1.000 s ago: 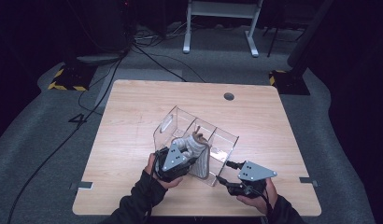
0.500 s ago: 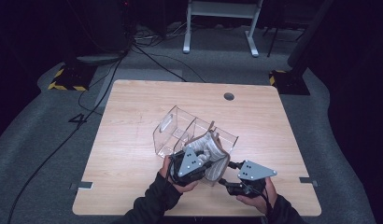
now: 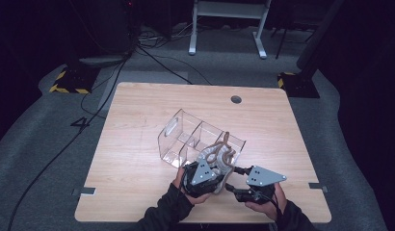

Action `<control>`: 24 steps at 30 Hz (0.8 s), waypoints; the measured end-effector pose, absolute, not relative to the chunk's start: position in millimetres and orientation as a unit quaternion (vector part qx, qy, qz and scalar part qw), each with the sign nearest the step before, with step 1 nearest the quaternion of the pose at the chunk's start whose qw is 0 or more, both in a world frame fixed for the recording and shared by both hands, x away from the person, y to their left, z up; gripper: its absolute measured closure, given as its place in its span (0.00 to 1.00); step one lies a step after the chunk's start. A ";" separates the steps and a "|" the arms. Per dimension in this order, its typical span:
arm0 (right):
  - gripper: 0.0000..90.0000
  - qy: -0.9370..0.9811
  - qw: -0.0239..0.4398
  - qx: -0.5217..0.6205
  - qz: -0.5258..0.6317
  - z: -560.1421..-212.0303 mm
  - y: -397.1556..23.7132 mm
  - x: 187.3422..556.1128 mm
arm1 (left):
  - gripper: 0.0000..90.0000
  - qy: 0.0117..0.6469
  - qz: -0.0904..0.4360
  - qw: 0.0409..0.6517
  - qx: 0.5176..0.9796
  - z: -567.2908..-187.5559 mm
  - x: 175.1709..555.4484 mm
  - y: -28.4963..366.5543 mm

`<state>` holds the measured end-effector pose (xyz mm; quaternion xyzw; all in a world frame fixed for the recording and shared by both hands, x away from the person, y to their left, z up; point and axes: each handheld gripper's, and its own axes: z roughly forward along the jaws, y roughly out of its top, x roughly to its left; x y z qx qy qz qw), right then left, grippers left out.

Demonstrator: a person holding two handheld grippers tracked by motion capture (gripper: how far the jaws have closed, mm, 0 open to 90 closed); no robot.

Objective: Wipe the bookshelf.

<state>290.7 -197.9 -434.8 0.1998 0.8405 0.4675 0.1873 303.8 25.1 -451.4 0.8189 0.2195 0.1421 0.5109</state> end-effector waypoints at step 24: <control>0.39 0.847 0.180 0.166 0.471 -434.0 -200.0 293.3 | 0.74 0.193 0.147 0.474 0.846 -482.5 307.0 25.0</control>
